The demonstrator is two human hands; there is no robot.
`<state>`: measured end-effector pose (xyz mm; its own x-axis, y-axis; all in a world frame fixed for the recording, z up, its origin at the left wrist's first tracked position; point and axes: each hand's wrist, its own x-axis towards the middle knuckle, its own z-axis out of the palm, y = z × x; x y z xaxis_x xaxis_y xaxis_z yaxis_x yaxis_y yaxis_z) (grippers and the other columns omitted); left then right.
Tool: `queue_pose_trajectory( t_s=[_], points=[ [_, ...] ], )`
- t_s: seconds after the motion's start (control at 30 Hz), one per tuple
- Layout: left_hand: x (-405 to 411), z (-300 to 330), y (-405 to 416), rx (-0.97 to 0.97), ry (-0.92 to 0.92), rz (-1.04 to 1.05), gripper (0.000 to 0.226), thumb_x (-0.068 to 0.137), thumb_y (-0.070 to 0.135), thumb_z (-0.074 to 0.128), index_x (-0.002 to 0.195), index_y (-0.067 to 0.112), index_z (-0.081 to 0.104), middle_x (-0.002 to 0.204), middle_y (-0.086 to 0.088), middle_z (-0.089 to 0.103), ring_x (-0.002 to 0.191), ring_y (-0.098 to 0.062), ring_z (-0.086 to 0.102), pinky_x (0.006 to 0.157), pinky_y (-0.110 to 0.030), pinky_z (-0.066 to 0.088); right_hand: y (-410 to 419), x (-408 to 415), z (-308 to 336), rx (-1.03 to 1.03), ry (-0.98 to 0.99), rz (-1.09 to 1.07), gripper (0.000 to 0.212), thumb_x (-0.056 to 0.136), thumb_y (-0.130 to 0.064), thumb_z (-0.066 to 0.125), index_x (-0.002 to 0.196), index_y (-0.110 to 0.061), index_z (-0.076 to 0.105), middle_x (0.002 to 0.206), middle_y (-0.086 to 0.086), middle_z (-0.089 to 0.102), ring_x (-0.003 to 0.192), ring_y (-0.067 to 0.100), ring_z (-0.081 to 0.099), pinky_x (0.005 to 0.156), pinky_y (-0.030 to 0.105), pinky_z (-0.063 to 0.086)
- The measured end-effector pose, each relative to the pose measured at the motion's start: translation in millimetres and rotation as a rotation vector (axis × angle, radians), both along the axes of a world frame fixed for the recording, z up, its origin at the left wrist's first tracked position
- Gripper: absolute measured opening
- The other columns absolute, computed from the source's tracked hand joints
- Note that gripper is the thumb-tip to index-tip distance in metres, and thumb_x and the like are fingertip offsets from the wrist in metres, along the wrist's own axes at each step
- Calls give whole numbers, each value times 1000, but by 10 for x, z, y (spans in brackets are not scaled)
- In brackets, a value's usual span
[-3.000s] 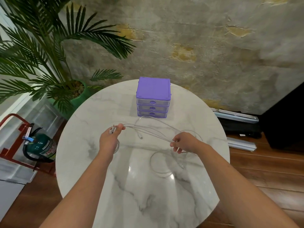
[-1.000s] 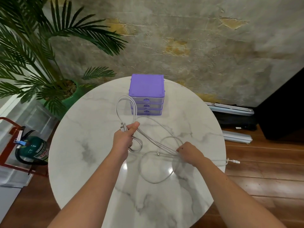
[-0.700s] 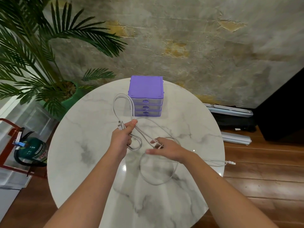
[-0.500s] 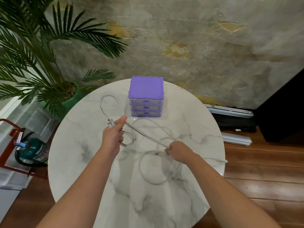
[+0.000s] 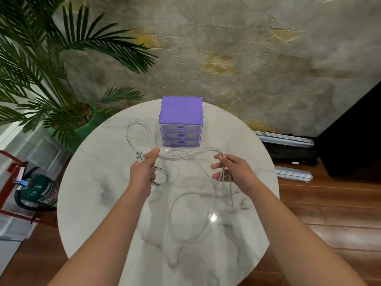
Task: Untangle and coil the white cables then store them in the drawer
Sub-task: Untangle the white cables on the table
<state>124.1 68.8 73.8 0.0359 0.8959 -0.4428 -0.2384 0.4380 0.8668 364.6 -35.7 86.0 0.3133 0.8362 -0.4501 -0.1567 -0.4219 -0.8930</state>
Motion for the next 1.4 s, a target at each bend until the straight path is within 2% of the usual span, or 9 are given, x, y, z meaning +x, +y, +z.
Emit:
queue_pose_trajectory(
  t_s=[0.13,0.33,0.43,0.53,0.63,0.8,0.87,1.03,1.4],
  points=[
    [-10,8,24,-17,-13,32,14,86,26,72,96,17,68,61,6,28,38,-5,20,34,-17,19,-36,30,-106,-252,-388,180,39,95,-47,52,85,-12,66,78,5,67,64,22,62,57,29,49],
    [12,-42,-49,-35,-7,18,14,86,25,72,97,18,67,56,9,33,37,-5,20,34,-17,19,-48,6,23,-101,-58,20,35,97,-41,52,87,-8,59,64,12,62,55,33,67,55,34,57],
    [8,-59,-35,-37,-11,28,19,86,27,72,101,16,67,62,6,31,37,-5,20,34,-17,19,-43,97,120,-100,-198,37,36,94,-44,57,84,-10,63,55,4,47,43,21,51,50,30,52],
    [-26,-65,15,-33,-24,67,23,86,27,71,106,15,66,65,5,30,37,-5,21,34,-17,20,-88,269,177,-103,-264,108,28,91,-36,64,88,-8,67,61,-2,42,52,14,36,50,25,36],
    [-48,-70,51,-26,-43,94,25,87,26,71,108,15,66,66,5,30,37,-5,20,33,-17,20,-176,389,175,-101,-348,217,13,93,-19,61,95,-13,72,64,-4,52,58,13,43,58,21,37],
    [-3,-93,47,-37,-49,119,26,87,26,71,110,15,66,65,7,34,37,-5,20,34,-17,19,-299,380,29,-241,-603,152,41,90,-50,60,81,-10,60,72,4,62,55,14,57,58,27,42],
    [37,-112,10,-40,-41,107,28,87,27,71,111,15,66,64,7,35,37,-5,20,34,-17,19,-291,338,49,-234,-533,132,42,95,-48,51,90,-7,55,80,4,55,56,16,54,59,29,46],
    [146,-166,-107,-52,-43,78,28,88,25,69,114,14,66,54,11,38,36,-4,20,33,-17,20,-203,310,242,32,58,-60,19,103,-22,43,106,-10,58,79,2,40,60,14,47,79,46,55],
    [171,-212,-205,-53,-11,56,28,89,26,68,115,15,66,59,9,35,37,-5,21,34,-16,21,-363,370,178,-70,-154,77,24,102,-33,46,112,-19,62,75,11,61,67,31,66,72,43,56]
  ],
)
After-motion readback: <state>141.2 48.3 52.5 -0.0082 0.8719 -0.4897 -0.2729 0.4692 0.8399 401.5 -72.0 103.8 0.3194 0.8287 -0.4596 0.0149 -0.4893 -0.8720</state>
